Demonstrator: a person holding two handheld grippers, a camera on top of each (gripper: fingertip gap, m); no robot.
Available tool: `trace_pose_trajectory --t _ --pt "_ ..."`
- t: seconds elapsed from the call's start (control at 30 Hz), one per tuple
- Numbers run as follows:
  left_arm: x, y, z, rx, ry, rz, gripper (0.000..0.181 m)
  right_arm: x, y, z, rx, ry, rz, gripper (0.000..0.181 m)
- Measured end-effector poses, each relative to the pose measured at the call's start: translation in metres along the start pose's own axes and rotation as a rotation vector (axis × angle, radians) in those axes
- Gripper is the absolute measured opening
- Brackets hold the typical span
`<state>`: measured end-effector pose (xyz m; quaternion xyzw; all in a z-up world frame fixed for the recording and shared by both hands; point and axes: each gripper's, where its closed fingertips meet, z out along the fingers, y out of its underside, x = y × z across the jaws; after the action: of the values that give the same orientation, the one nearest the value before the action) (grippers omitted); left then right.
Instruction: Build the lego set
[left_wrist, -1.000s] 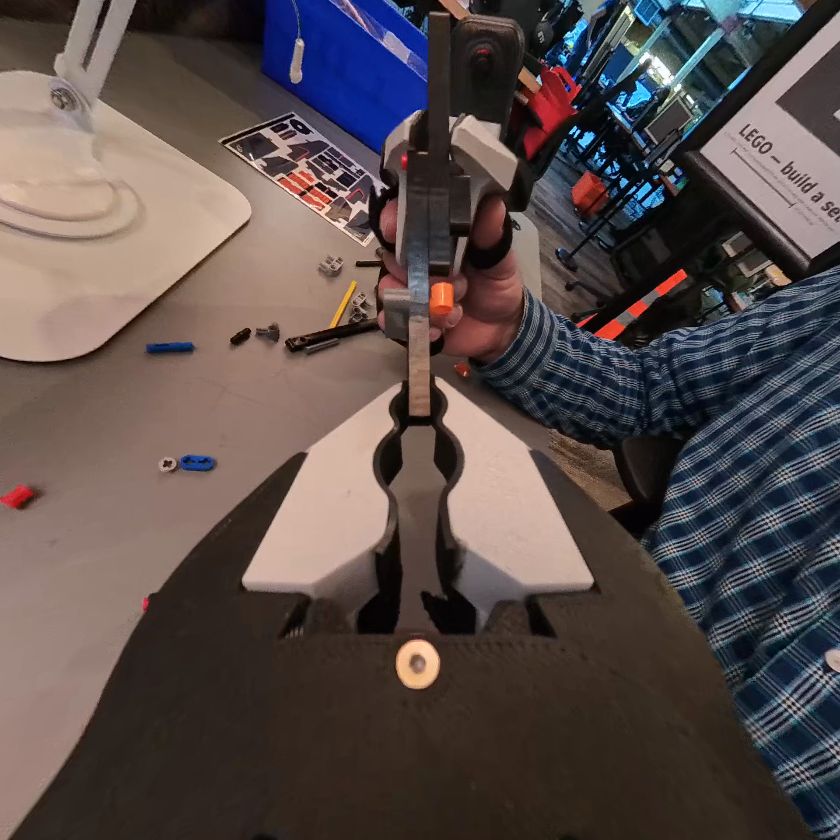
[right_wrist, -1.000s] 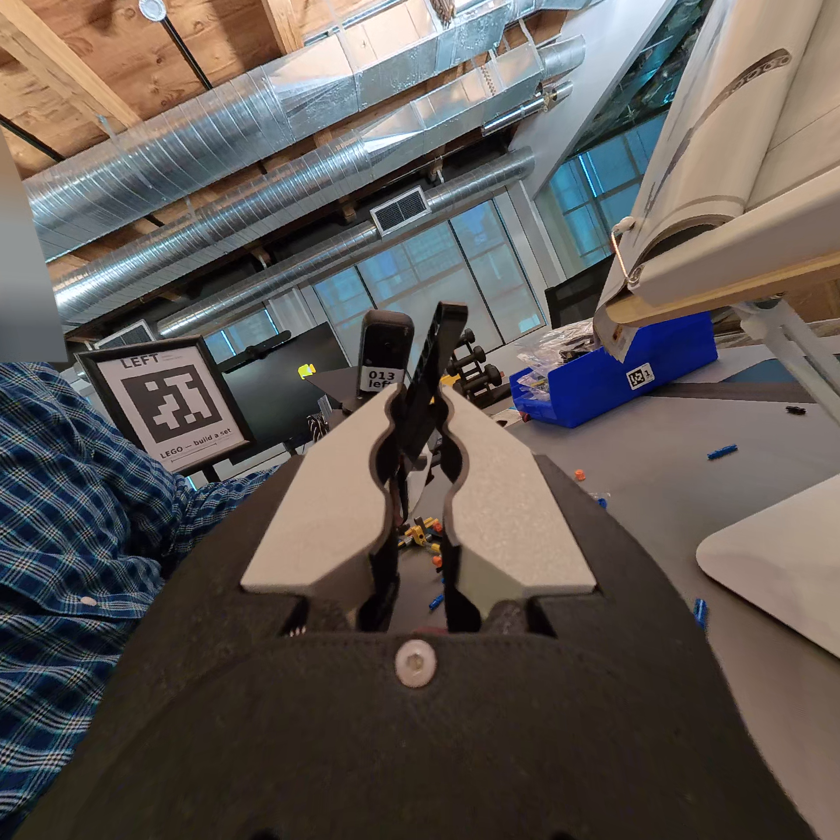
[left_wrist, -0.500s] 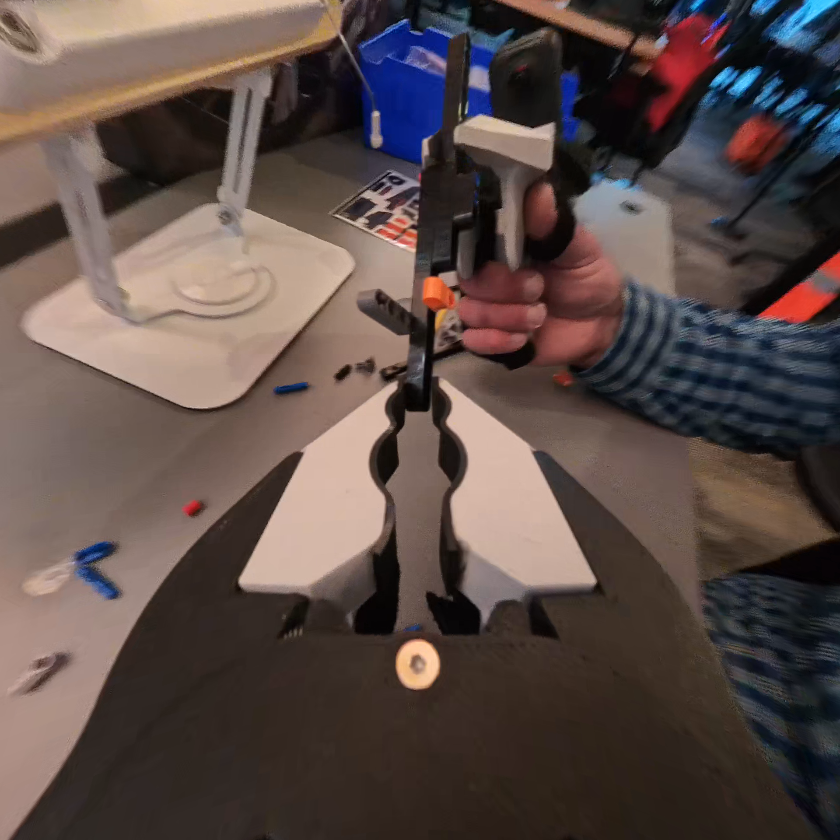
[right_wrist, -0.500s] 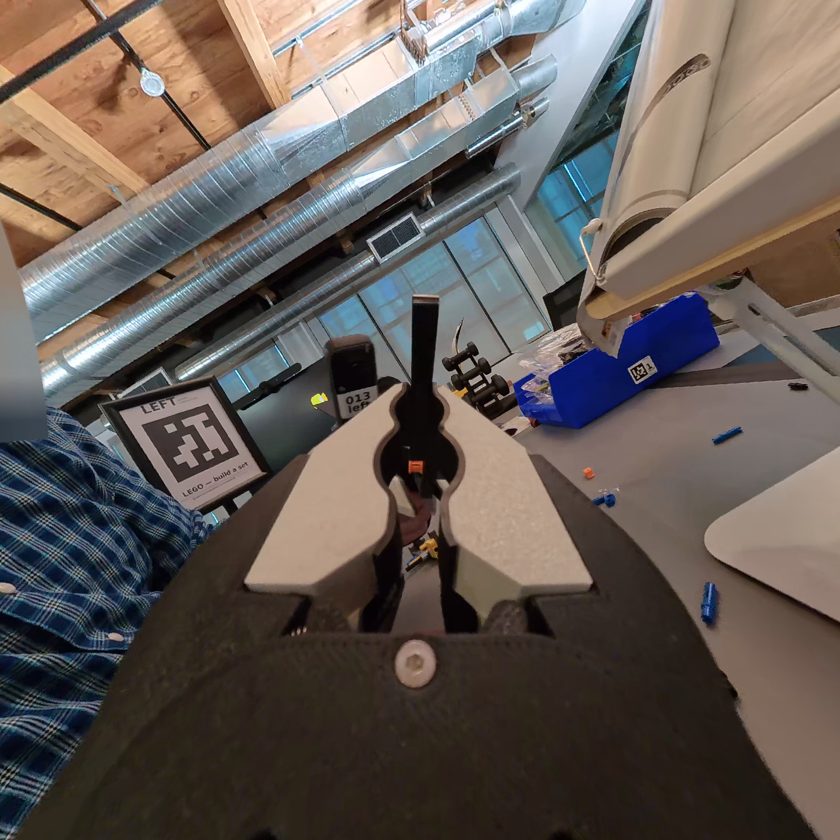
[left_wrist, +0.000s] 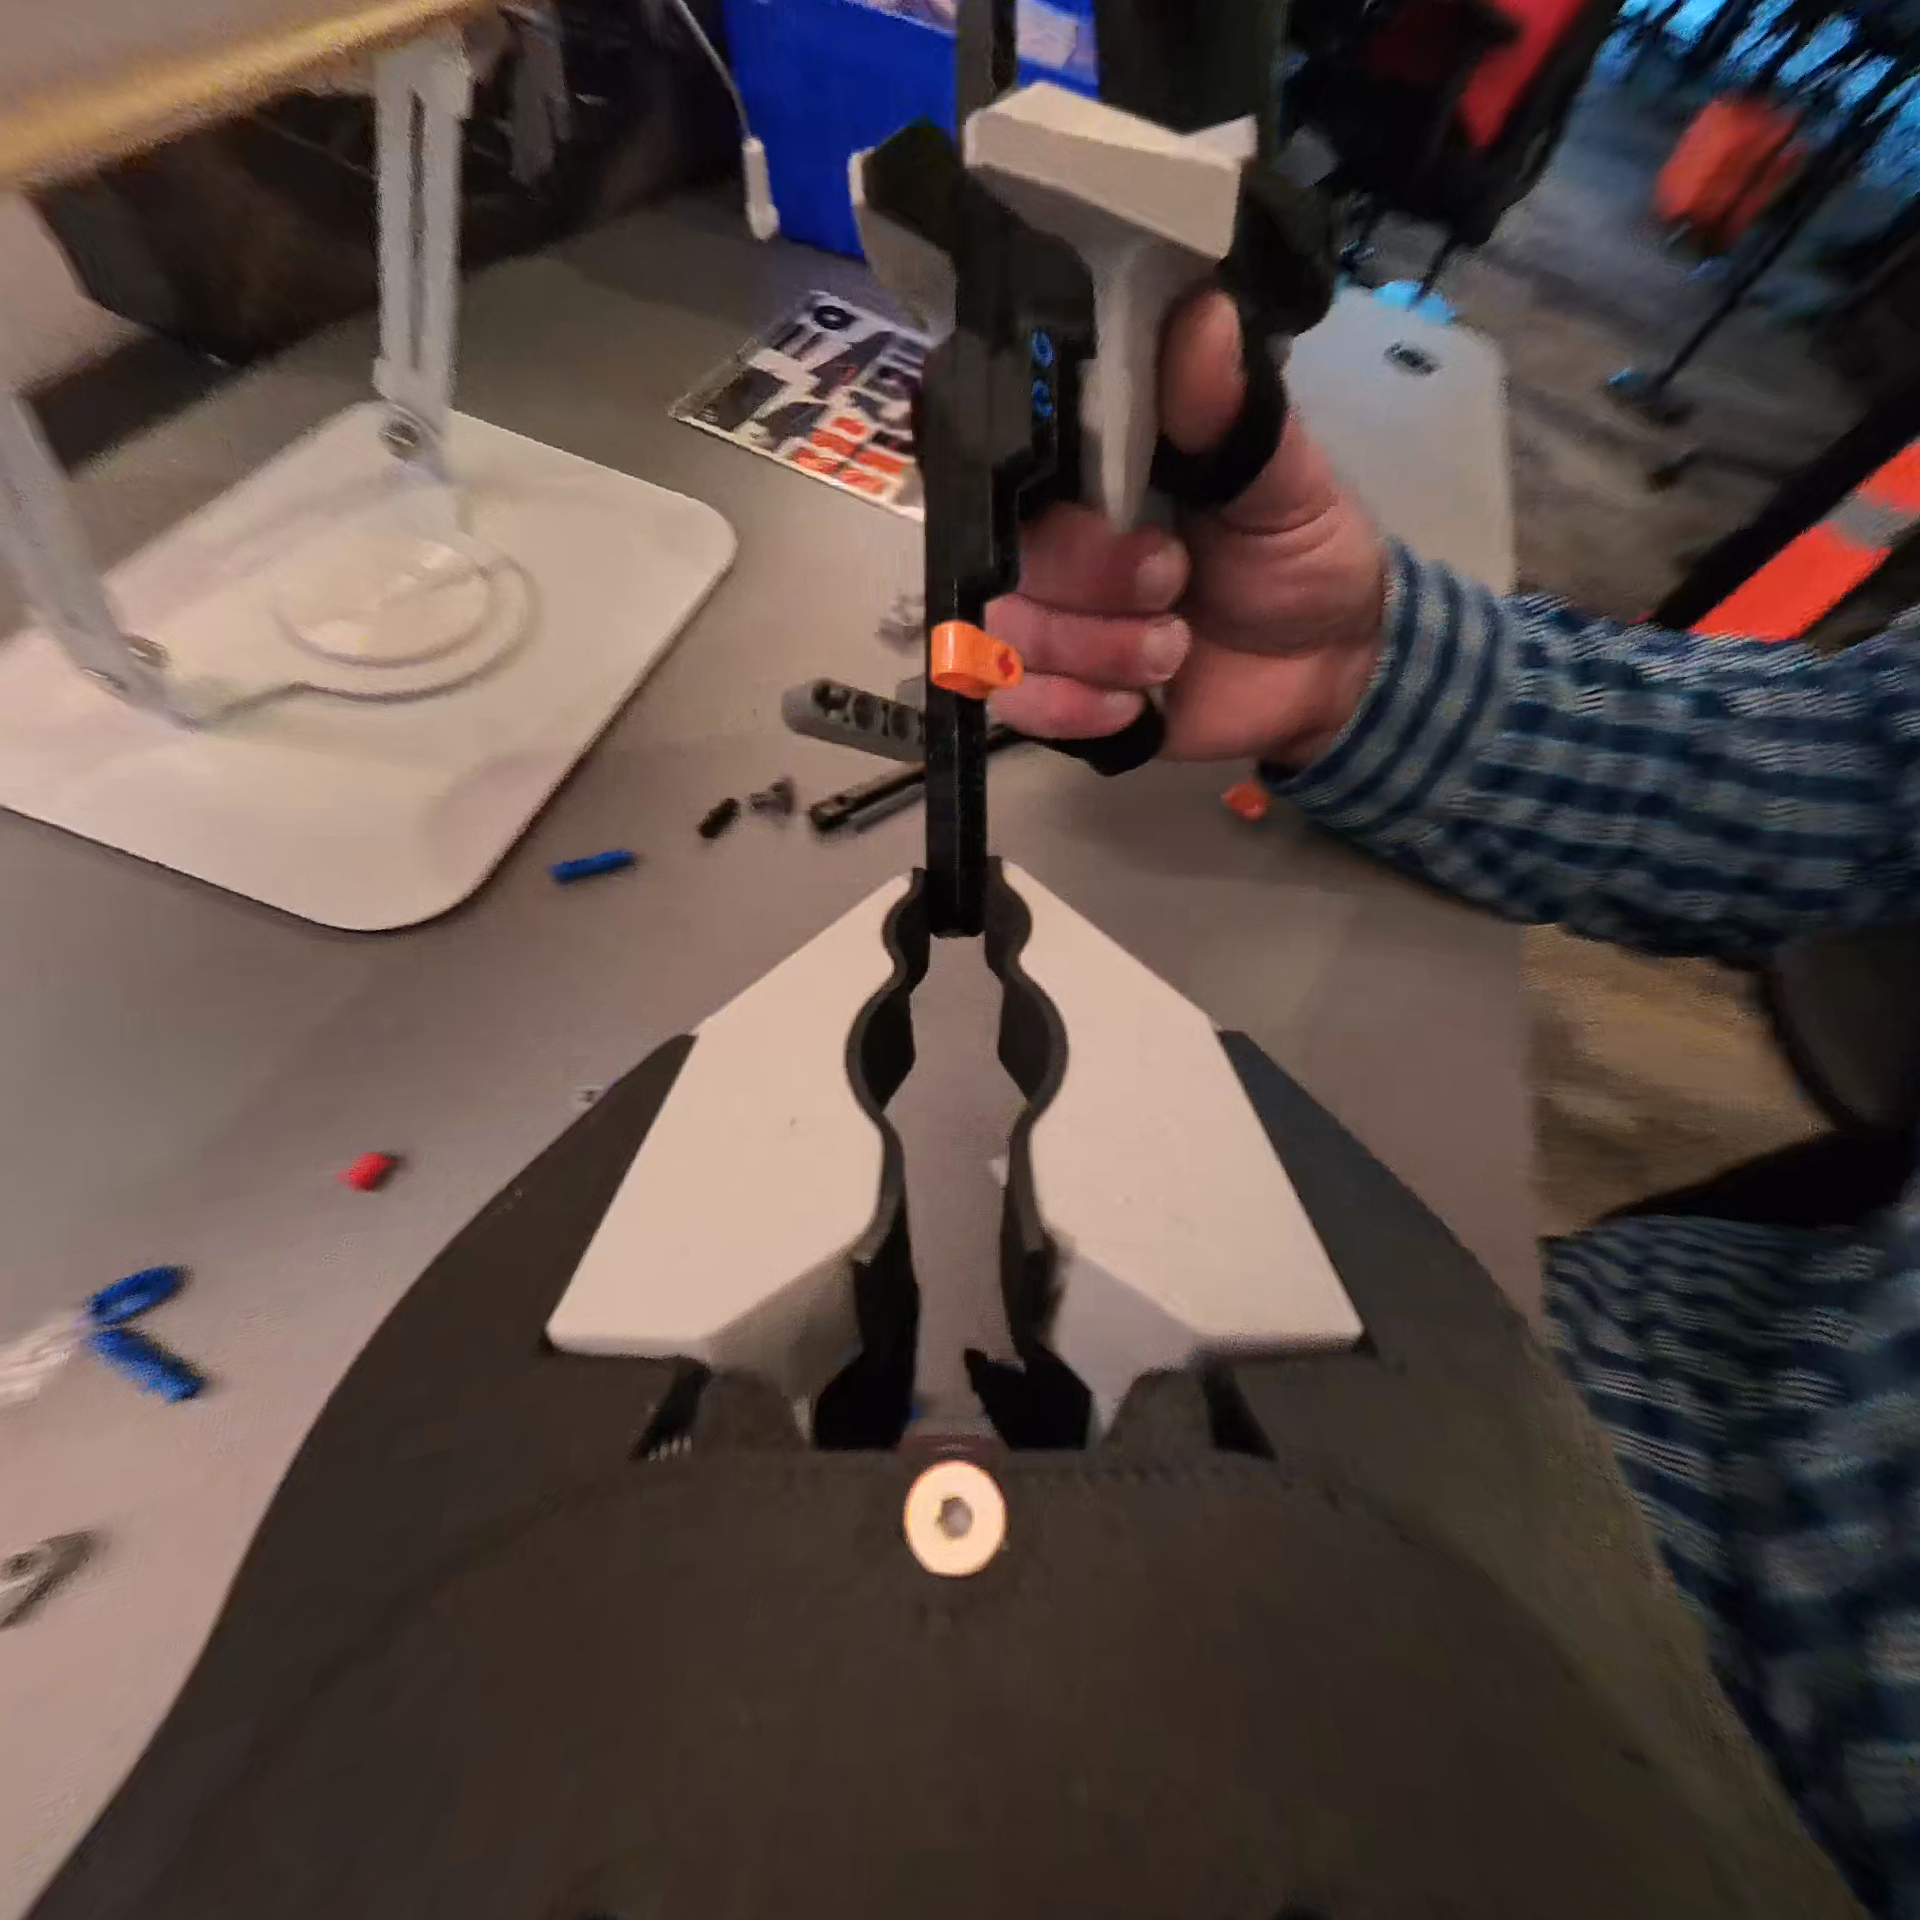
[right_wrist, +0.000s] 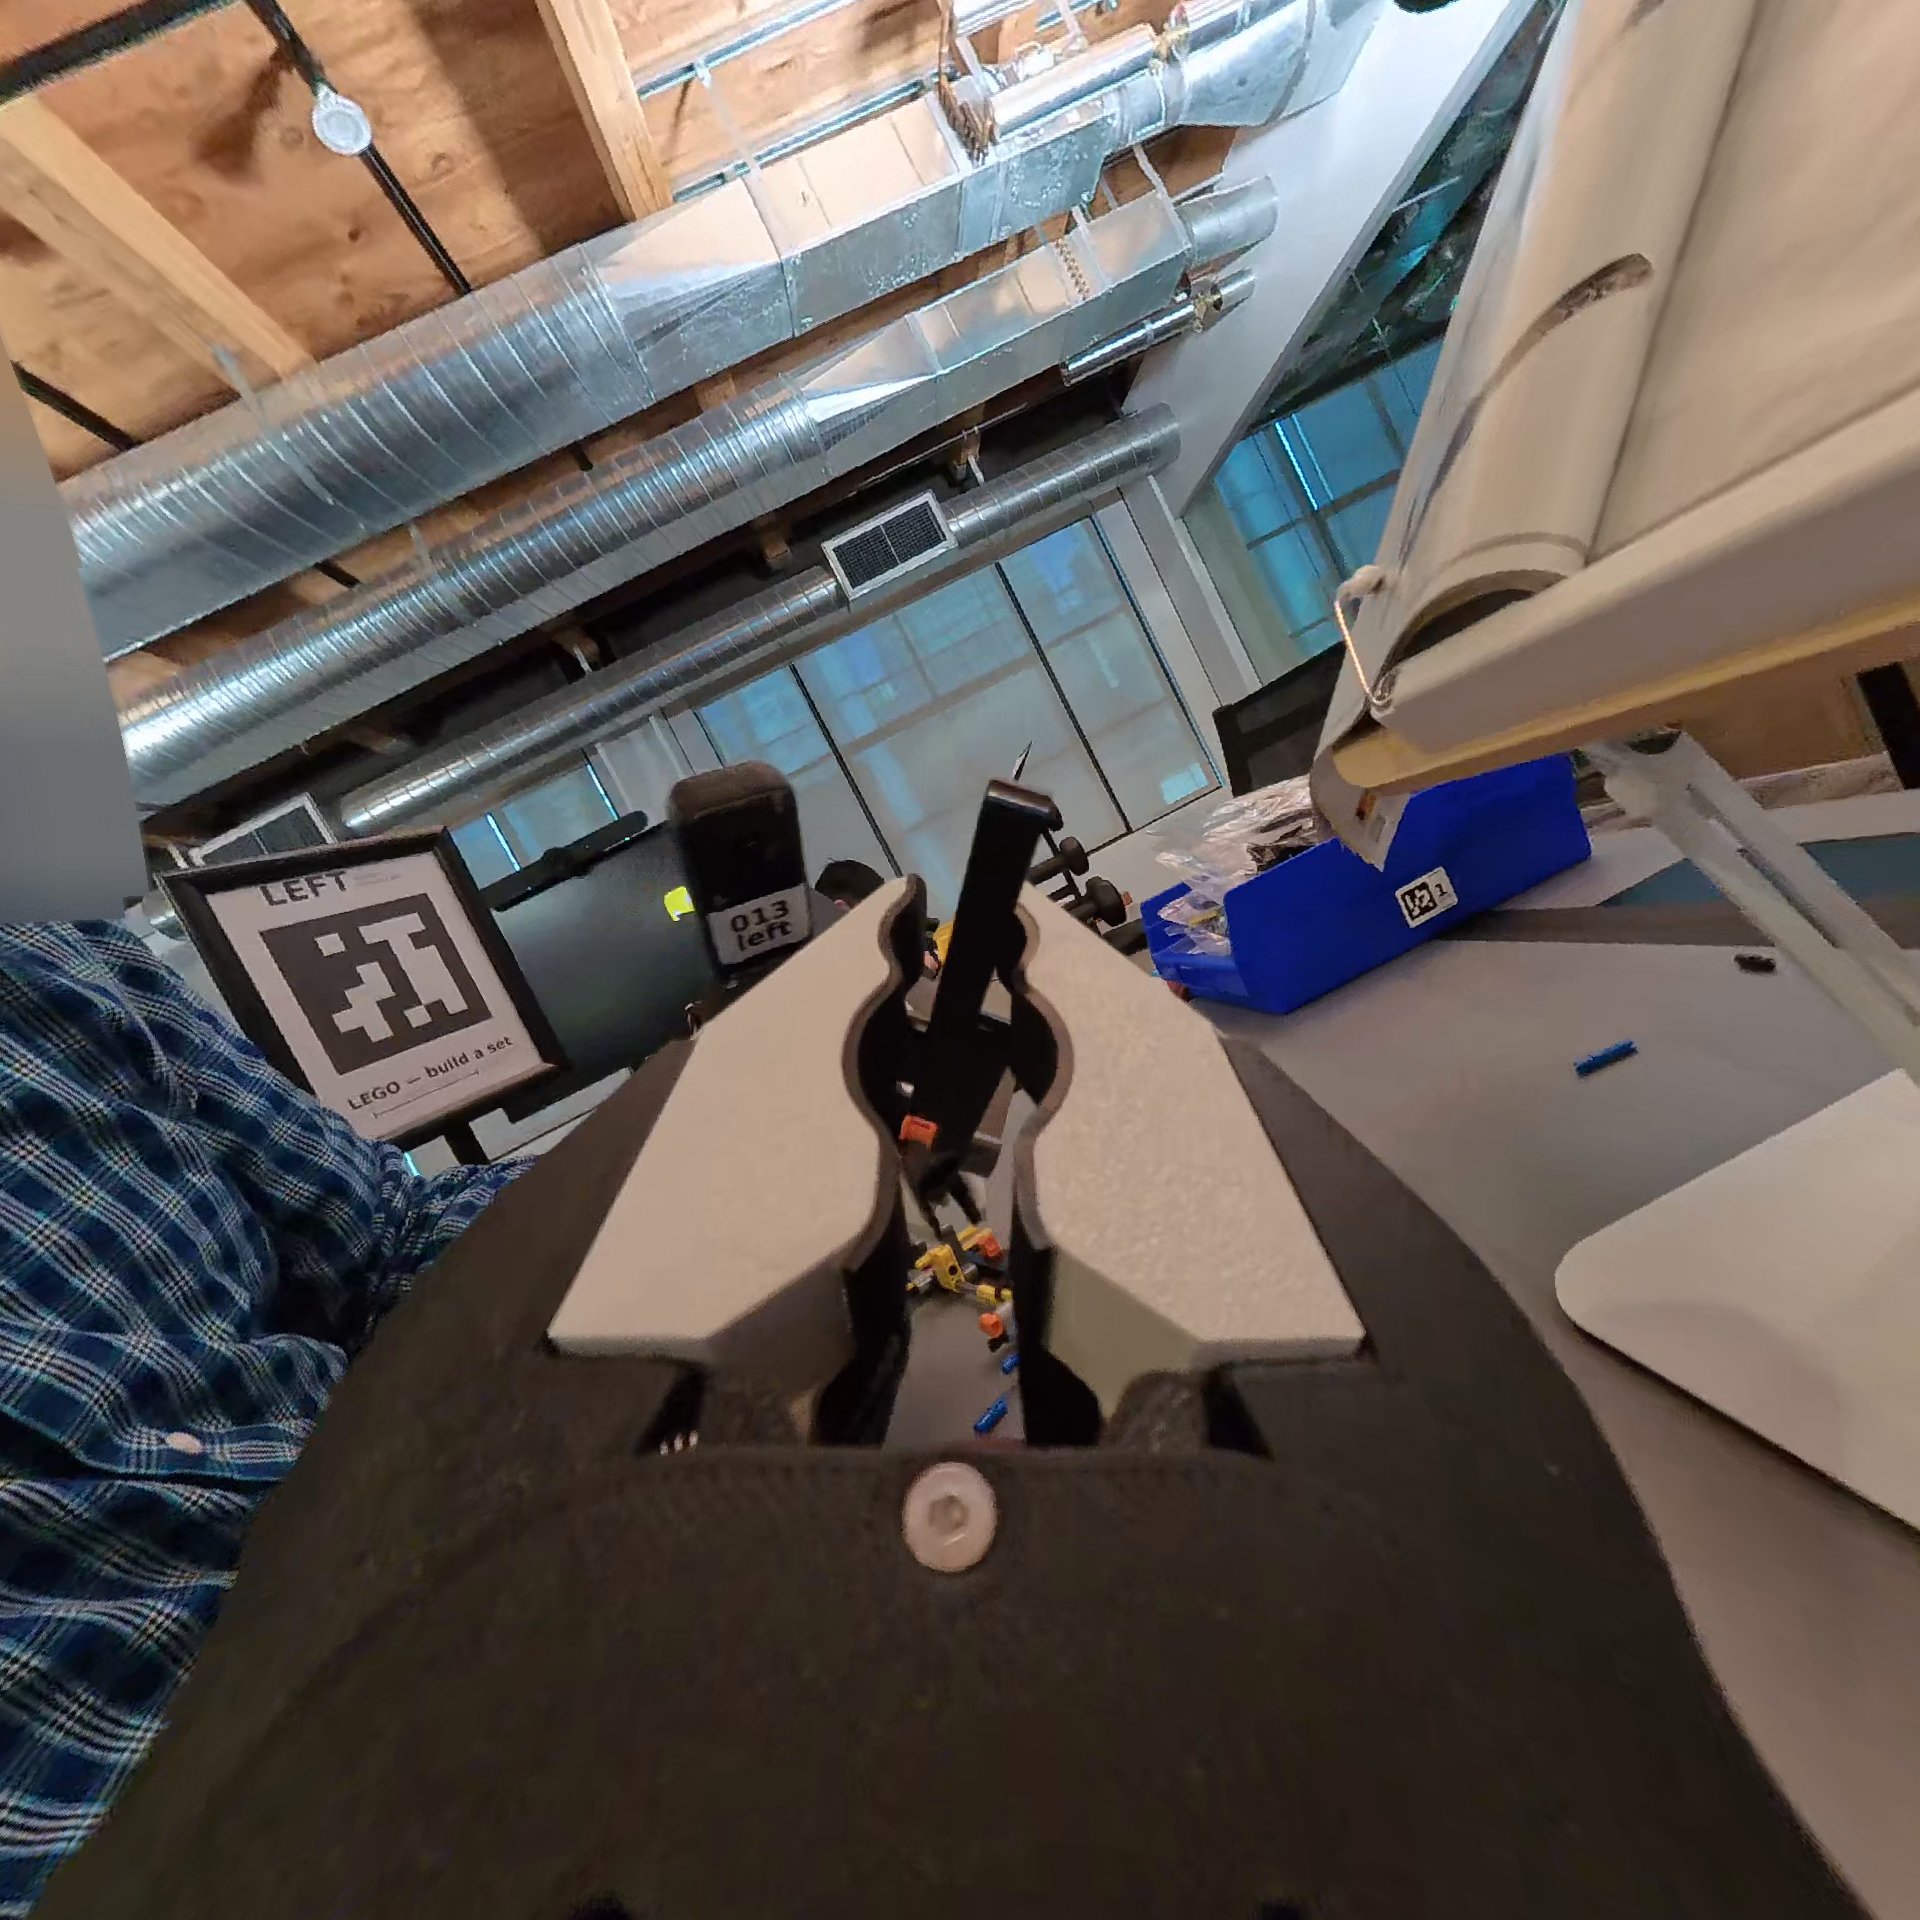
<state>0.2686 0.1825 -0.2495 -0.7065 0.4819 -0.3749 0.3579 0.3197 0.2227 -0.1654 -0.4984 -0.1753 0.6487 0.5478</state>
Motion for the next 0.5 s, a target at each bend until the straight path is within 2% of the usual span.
trace_pose_trajectory --t 0.17,0.23,0.43,0.5 --pt "0.015 -0.002 -0.003 0.048 0.243 -0.231 0.008 -0.006 -0.001 0.0 -0.001 -0.042 -0.002 0.008" --pt "0.023 -0.005 -0.005 0.068 0.331 -0.292 0.008 -0.008 0.0 0.0 -0.009 -0.068 0.021 0.012" --pt "0.031 -0.014 -0.013 0.133 0.51 -0.422 0.007 -0.018 -0.001 -0.001 -0.018 -0.118 0.0 0.01" --pt "0.029 -0.012 -0.012 0.145 0.521 -0.446 0.007 -0.02 0.0 0.0 -0.023 -0.129 0.004 0.009"
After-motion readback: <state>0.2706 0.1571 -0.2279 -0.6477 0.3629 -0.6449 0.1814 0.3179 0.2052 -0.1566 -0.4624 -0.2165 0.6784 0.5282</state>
